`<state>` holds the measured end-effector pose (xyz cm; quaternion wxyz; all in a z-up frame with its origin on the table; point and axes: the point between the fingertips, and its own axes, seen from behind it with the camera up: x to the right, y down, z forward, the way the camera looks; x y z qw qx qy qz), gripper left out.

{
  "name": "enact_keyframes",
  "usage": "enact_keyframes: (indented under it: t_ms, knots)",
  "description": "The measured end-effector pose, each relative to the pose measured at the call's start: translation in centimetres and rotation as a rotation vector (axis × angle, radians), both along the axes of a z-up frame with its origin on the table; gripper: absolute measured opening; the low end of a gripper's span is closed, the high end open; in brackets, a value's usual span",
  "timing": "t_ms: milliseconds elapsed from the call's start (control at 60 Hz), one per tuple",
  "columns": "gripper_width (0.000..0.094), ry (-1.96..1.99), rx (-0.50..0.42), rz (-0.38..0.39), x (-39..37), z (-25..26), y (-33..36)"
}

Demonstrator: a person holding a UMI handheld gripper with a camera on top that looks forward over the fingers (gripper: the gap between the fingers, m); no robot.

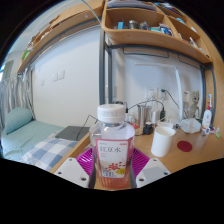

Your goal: Pour water

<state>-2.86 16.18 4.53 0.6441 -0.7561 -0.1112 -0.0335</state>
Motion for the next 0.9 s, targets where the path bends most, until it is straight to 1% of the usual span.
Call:
enact_keyframes:
  t_ms: [50, 217, 267, 400, 533, 583, 633, 717, 783, 900]
  knots:
    - [0.0478, -0.008, -0.017, 0.001, 0.0, -0.2, 0.0]
    - [0.0478, 0.061, -0.123, 0.038, -1.9, 0.8, 0.6]
    - [0.0477, 0.133, -0.125, 0.037, -1.6, 2.0, 0.9]
    - [0.0477, 0.373, -0.156, 0.027, -1.3, 5.2, 3.4]
    - [0.0478, 0.767, -0.181, 0.03, -2.0, 8.5, 5.1]
    - [0.0449, 0.929, -0.182, 0.012, -1.8, 9.6, 5.6]
    - [0.0449, 1.057, -0.182, -0.013, -1.1, 10.2, 6.5]
    - [0.0447, 1.226, -0.208, -0.065, -0.5, 9.8, 7.1]
    - [0.0449, 1.339, -0.262, -0.103, -0.1, 9.2, 7.7]
    - [0.045, 1.494, -0.304, -0.13, 0.1, 9.0, 8.2]
